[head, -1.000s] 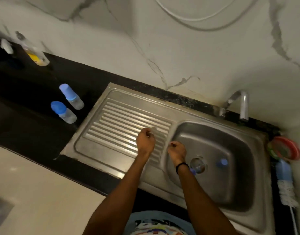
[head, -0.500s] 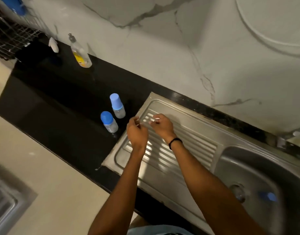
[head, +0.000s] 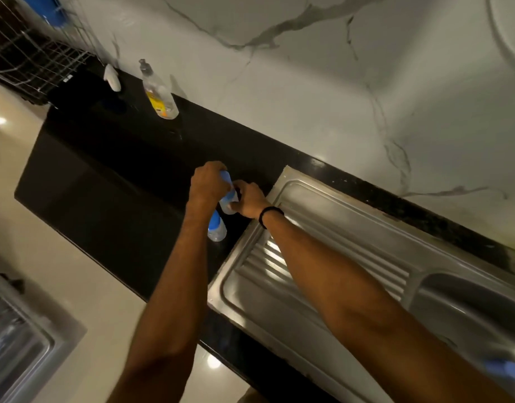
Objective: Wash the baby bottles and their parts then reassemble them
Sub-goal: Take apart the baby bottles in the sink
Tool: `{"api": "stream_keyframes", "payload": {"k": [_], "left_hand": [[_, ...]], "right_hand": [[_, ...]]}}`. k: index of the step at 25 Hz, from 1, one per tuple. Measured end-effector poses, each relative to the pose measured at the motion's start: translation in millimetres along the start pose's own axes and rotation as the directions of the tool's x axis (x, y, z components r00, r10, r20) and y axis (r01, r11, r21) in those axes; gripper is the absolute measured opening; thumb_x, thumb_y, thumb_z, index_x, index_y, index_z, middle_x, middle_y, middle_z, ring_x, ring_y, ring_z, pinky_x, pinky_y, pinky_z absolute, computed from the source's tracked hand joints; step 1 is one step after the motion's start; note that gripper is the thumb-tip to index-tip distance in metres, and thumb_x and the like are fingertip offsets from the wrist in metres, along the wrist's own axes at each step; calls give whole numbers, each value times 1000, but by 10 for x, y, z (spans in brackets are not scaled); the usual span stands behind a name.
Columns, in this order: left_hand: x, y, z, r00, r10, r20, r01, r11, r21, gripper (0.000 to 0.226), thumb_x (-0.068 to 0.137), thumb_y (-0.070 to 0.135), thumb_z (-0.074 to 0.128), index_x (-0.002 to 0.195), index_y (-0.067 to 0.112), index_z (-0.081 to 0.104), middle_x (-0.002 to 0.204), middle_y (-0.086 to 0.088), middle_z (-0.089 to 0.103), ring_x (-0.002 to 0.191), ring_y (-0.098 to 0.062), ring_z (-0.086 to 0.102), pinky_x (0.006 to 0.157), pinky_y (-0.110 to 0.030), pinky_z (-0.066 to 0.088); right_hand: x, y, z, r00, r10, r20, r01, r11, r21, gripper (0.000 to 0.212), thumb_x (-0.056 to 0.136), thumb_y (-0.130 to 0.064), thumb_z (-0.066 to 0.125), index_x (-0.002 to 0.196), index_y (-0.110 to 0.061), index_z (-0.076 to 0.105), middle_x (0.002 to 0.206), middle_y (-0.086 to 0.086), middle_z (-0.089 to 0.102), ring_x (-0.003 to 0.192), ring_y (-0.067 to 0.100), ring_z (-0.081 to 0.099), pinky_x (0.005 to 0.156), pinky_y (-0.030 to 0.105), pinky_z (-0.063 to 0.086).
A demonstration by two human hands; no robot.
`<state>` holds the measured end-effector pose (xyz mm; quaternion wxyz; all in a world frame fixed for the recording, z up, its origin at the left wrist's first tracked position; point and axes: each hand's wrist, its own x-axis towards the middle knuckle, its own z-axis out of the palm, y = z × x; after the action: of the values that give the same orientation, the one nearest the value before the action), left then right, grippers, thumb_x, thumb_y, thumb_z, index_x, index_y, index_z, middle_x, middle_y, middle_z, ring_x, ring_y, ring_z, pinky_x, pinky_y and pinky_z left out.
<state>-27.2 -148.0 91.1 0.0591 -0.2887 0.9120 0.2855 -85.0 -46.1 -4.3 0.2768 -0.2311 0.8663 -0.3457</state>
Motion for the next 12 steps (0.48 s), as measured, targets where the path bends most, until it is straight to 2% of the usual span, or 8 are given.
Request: {"api": "stream_keyframes", "payload": {"k": [3, 5, 7, 9, 12], "left_hand": [[35, 12, -39, 994, 99, -51, -102, 993, -51, 43, 88, 14, 73, 130, 15, 60, 128, -6, 61, 115, -22, 59, 93, -32, 46], [-47, 27, -101, 976, 189, -105, -200, 974, -104, 45, 86, 15, 76, 129, 15, 61, 125, -3, 63, 114, -18, 60, 91, -25, 46], [-215, 131, -157, 963, 233, -139, -262, 932, -253, 41, 86, 17, 77, 125, 18, 64, 117, 4, 65, 105, -9, 63, 85, -18, 50], [-453, 350, -198, 964, 240, -112, -264, 840, -475, 30, 87, 19, 77, 116, 18, 67, 107, 10, 69, 95, -5, 67, 79, -17, 56], [-742, 699, -11, 948, 315, 48, -175, 639, -749, 29, 86, 15, 78, 112, 7, 67, 101, 0, 72, 90, -10, 71, 75, -23, 57]], "right_hand": [[-28, -4, -80, 999, -29, -45, 34, 994, 101, 51, 83, -23, 77, 127, -18, 54, 121, 7, 61, 111, 23, 61, 83, 31, 49], [-170, 13, -199, 998, -46, -53, 57, 974, 219, 61, 80, -31, 80, 131, -20, 48, 128, 4, 57, 116, 19, 56, 88, 30, 47], [-434, 60, -380, 998, -56, -42, 67, 935, 349, 69, 77, -39, 82, 133, -23, 44, 130, -1, 55, 115, 11, 54, 91, 29, 48], [-801, 119, -600, 997, -69, -35, 78, 893, 443, 70, 75, -42, 84, 131, -26, 45, 122, -5, 60, 107, 8, 60, 87, 29, 53], [-1433, 302, -923, 995, -92, -37, 97, 824, 558, 54, 78, -32, 84, 124, -26, 57, 112, -2, 69, 100, 10, 67, 88, 31, 57]]}}
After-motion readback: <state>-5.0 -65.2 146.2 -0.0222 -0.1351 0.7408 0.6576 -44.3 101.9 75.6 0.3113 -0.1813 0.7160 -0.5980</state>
